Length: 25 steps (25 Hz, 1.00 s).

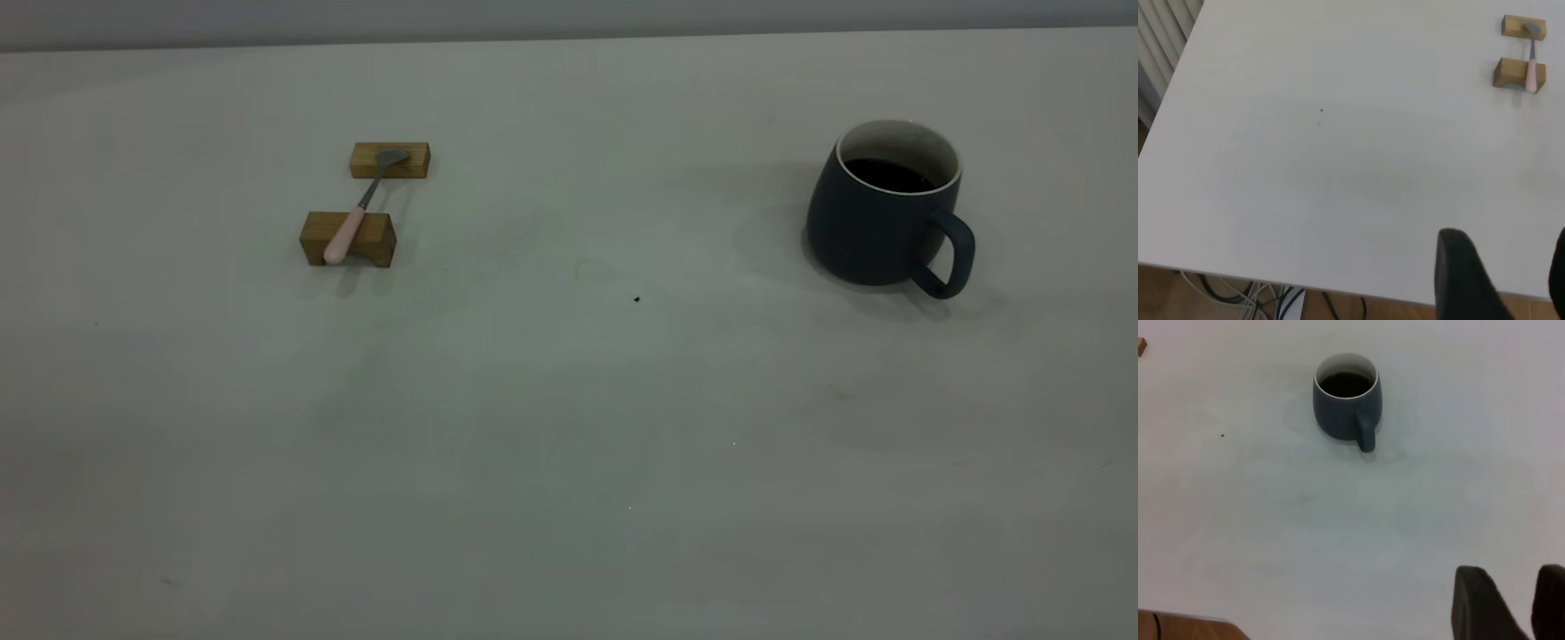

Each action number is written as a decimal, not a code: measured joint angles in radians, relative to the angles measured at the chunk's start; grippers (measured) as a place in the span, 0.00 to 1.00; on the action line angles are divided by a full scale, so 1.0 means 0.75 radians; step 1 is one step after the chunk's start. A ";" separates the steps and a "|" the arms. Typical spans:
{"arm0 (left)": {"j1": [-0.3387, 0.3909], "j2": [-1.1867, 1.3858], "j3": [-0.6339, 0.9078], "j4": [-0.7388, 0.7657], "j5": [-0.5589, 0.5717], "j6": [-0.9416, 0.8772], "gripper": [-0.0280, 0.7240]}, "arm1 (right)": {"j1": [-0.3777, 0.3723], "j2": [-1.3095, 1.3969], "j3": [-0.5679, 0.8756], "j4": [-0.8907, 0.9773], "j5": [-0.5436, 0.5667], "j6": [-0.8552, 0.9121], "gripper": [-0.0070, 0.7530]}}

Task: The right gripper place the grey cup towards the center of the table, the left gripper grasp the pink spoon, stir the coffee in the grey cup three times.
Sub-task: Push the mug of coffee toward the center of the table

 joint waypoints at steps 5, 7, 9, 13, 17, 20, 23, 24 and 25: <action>0.000 0.000 0.000 0.000 0.000 0.000 0.56 | 0.000 0.000 0.000 0.000 0.000 0.000 0.32; 0.000 0.000 0.000 0.000 0.000 0.000 0.56 | 0.000 0.000 0.000 0.000 0.000 0.000 0.32; 0.000 0.000 0.000 0.000 0.000 0.000 0.56 | 0.000 0.000 0.000 0.000 0.000 0.000 0.32; 0.000 0.000 0.000 0.000 0.000 0.000 0.56 | 0.000 0.000 0.000 -0.005 0.000 0.000 0.32; 0.000 0.000 0.000 0.000 0.000 0.000 0.56 | 0.000 0.000 0.000 -0.020 0.000 0.000 0.32; 0.000 0.000 0.000 0.000 0.000 0.000 0.56 | 0.000 0.000 0.000 -0.014 0.000 0.030 0.32; 0.000 0.000 0.000 0.000 0.000 0.000 0.56 | 0.000 0.000 0.000 -0.014 -0.002 0.099 0.33; 0.000 0.000 0.000 0.000 0.000 0.000 0.56 | 0.000 0.003 0.000 -0.016 -0.006 0.120 0.34; 0.000 0.000 0.000 0.000 0.000 0.000 0.56 | 0.000 0.017 -0.003 -0.017 -0.012 0.130 0.36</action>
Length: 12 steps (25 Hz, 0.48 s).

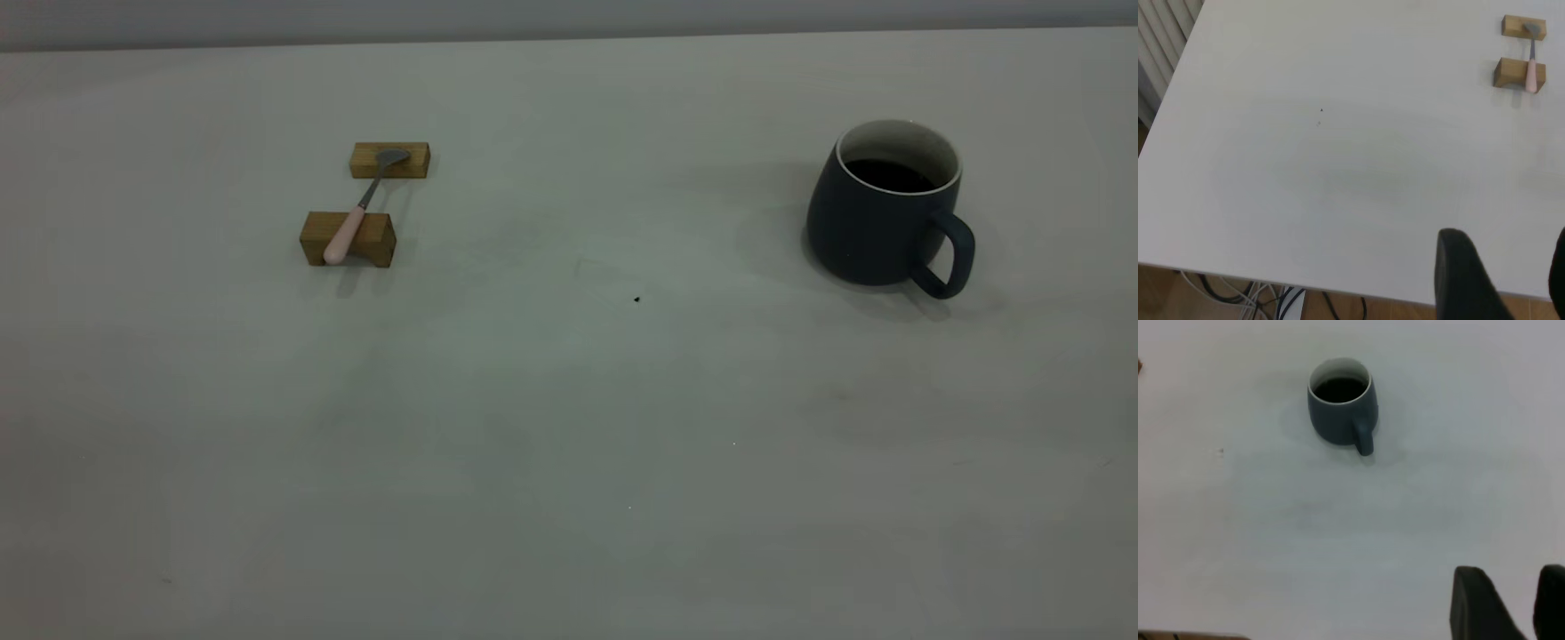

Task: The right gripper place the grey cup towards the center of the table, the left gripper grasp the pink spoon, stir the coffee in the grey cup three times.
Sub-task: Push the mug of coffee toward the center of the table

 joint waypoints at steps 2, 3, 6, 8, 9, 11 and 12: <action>0.000 0.000 0.000 0.000 0.000 0.000 0.56 | 0.000 0.079 -0.013 -0.001 -0.032 0.007 0.45; 0.000 0.000 0.000 0.000 0.000 0.000 0.56 | 0.000 0.131 -0.028 -0.001 -0.059 0.008 0.51; 0.000 0.000 0.000 0.000 0.000 0.000 0.56 | 0.000 0.402 -0.095 -0.001 -0.178 0.007 0.76; 0.000 0.000 0.000 0.000 0.000 0.000 0.56 | 0.000 0.604 -0.149 0.006 -0.248 -0.005 0.89; 0.000 0.000 0.000 0.000 0.000 0.000 0.56 | 0.000 0.717 -0.172 0.016 -0.282 -0.013 0.93; 0.000 0.000 0.000 0.000 0.000 0.000 0.56 | 0.000 0.924 -0.222 0.045 -0.348 -0.039 0.96; 0.000 0.000 0.000 0.000 0.000 0.000 0.56 | 0.000 1.037 -0.244 0.058 -0.383 -0.053 0.96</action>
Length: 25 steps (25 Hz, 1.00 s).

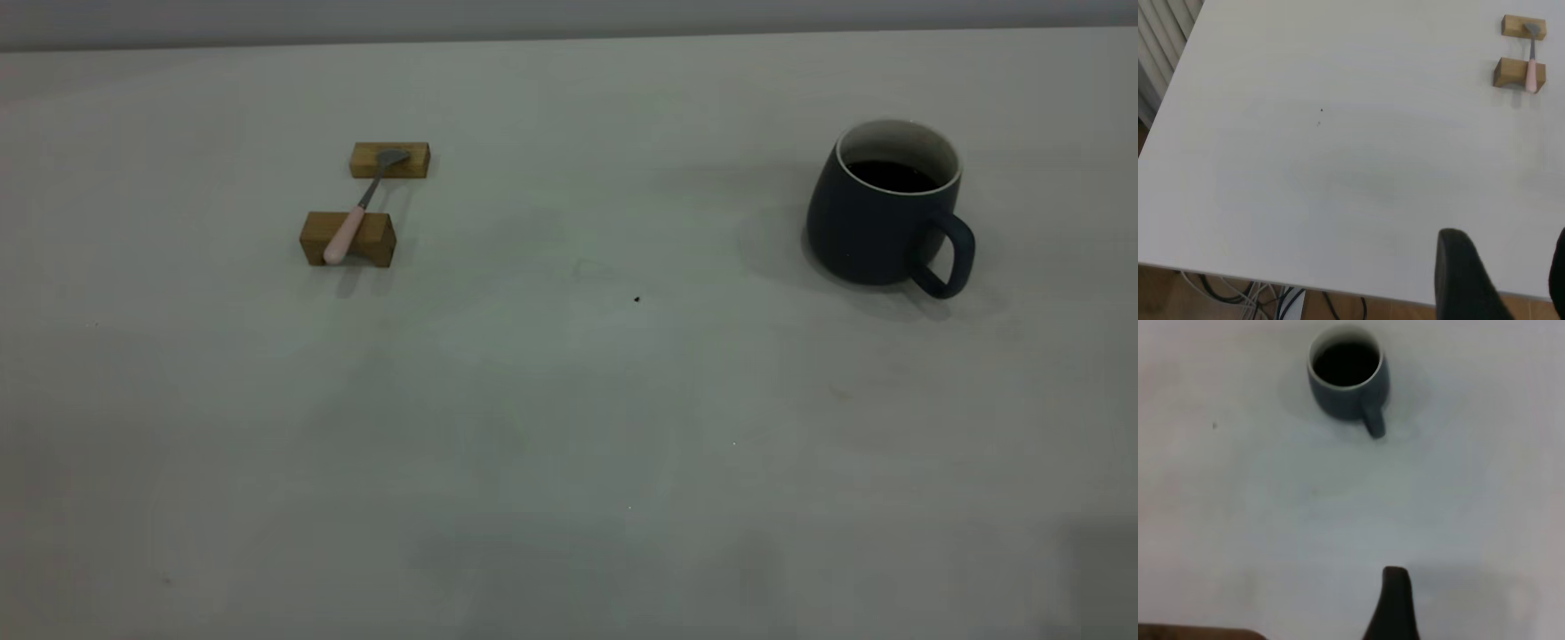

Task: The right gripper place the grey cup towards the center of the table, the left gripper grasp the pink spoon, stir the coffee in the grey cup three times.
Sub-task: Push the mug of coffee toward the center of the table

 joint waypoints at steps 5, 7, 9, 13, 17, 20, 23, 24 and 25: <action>0.000 0.000 0.000 0.000 0.000 0.000 0.56 | 0.000 0.512 -0.095 0.104 -0.156 -0.191 0.97; 0.000 0.000 0.000 0.000 0.000 0.000 0.56 | 0.000 0.718 -0.147 0.159 -0.198 -0.297 0.96; 0.000 0.000 0.000 0.000 0.000 0.000 0.56 | 0.000 0.891 -0.200 0.201 -0.230 -0.396 0.96; 0.000 0.000 0.000 0.000 0.000 0.000 0.56 | 0.000 1.170 -0.289 0.290 -0.297 -0.586 0.95; 0.000 0.000 0.000 0.000 0.000 0.000 0.56 | 0.000 1.320 -0.324 0.377 -0.403 -0.734 0.95; 0.000 0.000 0.000 0.000 0.000 0.000 0.56 | 0.000 1.391 -0.326 0.407 -0.500 -0.791 0.94; 0.000 0.000 0.000 0.000 0.000 0.000 0.56 | 0.000 1.462 -0.326 0.412 -0.605 -0.826 0.93; 0.000 0.000 0.000 0.000 0.000 0.000 0.56 | 0.000 1.486 -0.327 0.416 -0.631 -0.833 0.93; 0.000 0.000 0.000 0.000 0.000 0.000 0.56 | 0.000 1.509 -0.330 0.417 -0.655 -0.838 0.93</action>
